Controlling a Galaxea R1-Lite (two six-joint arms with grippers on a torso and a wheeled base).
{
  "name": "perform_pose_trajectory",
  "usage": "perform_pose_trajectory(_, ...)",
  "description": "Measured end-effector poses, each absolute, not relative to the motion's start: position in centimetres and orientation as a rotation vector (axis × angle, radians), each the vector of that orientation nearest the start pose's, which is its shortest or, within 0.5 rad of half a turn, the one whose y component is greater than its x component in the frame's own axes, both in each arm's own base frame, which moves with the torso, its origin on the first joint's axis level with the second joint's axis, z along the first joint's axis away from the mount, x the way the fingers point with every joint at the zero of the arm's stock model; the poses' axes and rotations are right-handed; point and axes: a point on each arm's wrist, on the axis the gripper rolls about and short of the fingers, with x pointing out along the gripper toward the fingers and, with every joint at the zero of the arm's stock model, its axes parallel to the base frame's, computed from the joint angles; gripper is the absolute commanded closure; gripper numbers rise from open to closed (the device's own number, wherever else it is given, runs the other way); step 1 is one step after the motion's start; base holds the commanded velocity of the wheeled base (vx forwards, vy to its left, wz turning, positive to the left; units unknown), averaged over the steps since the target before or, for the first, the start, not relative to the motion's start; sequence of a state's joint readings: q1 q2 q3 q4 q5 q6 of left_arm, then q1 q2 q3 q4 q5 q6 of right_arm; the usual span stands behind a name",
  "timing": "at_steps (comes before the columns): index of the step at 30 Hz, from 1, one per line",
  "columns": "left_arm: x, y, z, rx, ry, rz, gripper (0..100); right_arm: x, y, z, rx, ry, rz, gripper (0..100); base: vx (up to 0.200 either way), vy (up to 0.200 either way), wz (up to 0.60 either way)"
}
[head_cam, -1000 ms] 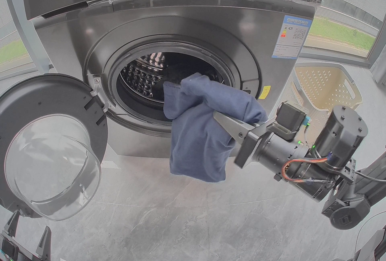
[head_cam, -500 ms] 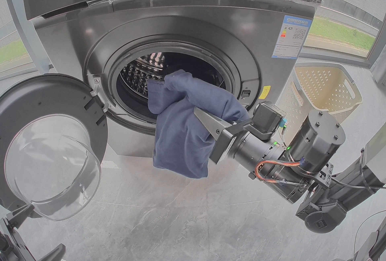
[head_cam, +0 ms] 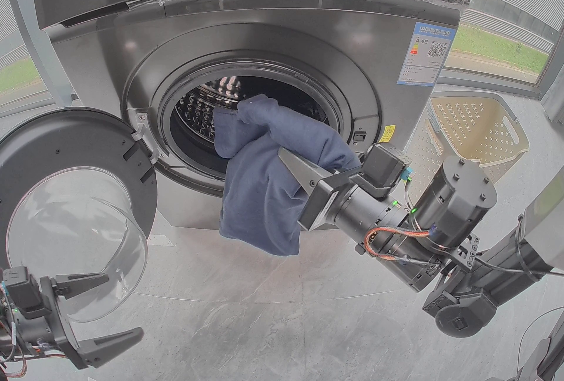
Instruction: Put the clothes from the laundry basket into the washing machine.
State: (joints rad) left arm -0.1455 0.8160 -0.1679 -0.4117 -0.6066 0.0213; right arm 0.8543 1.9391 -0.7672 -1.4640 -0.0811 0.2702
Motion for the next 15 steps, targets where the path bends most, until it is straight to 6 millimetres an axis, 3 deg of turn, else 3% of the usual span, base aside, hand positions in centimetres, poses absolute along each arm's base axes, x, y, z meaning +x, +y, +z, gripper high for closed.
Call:
perform_pose_trajectory(10, 12.1, -5.0, 13.7, -0.033, 0.365, -0.9, 0, 22.8, 25.7, 17.9, 0.404, -0.188, 0.801, 100, 0.0, 0.0, 0.0)
perform_pose_trajectory(15, 13.1, -6.2, 12.6, -0.035, 0.434, -0.952, 0, 22.8, 25.6, 17.8, 0.402, -0.185, 0.799, 100, 0.0, 0.0, 0.0)
